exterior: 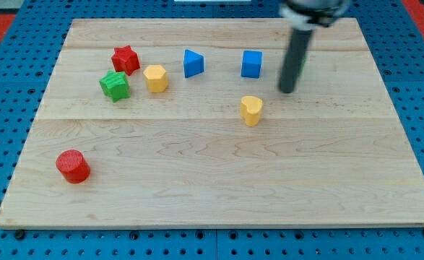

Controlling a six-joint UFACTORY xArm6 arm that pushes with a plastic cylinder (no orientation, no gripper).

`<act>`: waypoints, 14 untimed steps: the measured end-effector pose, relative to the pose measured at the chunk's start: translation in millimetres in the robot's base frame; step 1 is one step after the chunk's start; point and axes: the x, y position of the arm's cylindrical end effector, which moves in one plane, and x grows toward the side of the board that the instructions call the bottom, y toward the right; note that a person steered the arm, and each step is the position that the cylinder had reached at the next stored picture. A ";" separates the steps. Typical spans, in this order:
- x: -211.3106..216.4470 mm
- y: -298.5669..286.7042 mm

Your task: Push the green star closer to the red star

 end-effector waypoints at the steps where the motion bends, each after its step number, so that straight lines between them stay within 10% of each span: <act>1: 27.7 -83.8; 4: 28.3 -258.0; 14: -25.6 -235.5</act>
